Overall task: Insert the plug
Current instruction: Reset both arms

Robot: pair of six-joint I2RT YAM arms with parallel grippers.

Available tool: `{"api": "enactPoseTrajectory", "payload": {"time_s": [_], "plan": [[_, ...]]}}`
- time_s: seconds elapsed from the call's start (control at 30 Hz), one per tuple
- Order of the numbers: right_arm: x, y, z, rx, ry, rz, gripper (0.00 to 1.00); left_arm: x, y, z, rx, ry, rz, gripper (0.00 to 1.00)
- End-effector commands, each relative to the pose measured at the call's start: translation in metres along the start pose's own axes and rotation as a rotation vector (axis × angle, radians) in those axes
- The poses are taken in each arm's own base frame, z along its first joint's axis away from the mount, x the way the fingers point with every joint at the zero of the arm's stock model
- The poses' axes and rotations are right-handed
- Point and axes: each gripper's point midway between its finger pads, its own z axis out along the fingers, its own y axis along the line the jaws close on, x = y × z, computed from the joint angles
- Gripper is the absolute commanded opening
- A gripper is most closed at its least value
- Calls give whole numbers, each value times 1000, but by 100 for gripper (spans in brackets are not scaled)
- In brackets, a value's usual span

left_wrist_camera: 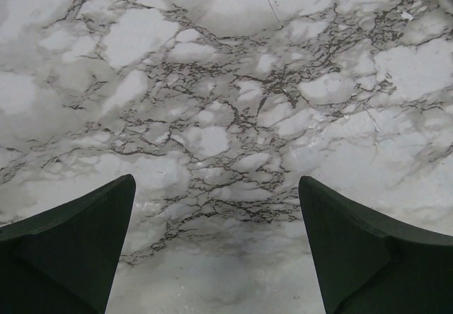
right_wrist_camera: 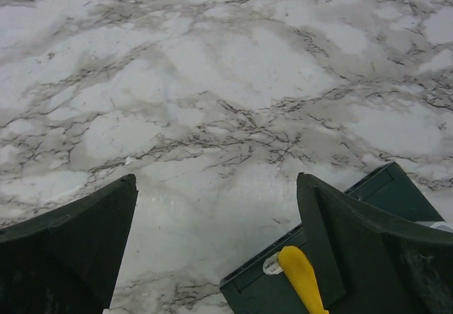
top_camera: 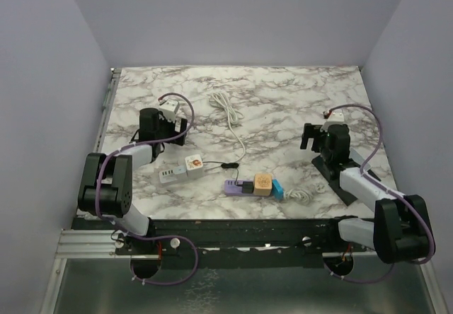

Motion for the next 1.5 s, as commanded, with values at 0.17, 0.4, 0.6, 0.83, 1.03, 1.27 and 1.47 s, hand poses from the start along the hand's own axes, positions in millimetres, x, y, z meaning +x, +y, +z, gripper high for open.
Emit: {"api": "enactPoseTrajectory", "payload": {"time_s": [0.17,0.4,0.6,0.83,1.03,1.27,1.47], "plan": [[-12,-34,16,100,-191,67,100,-14,20,1,-91,-260,-1,99],[-22,-56,14,158,-319,89,100,-3,29,-13,-161,-343,-44,99],[-12,-65,25,167,-370,100,100,-3,36,-31,-238,-421,-71,99],[-8,-64,24,162,-364,74,100,0,38,-51,-292,-544,-104,99],[-8,-63,29,156,-346,90,100,4,46,-39,-330,-480,-126,99],[-9,-62,25,155,-364,87,100,4,46,-41,-333,-483,-125,99],[-10,-62,25,155,-368,87,100,3,45,-40,-332,-485,-123,99]]}}
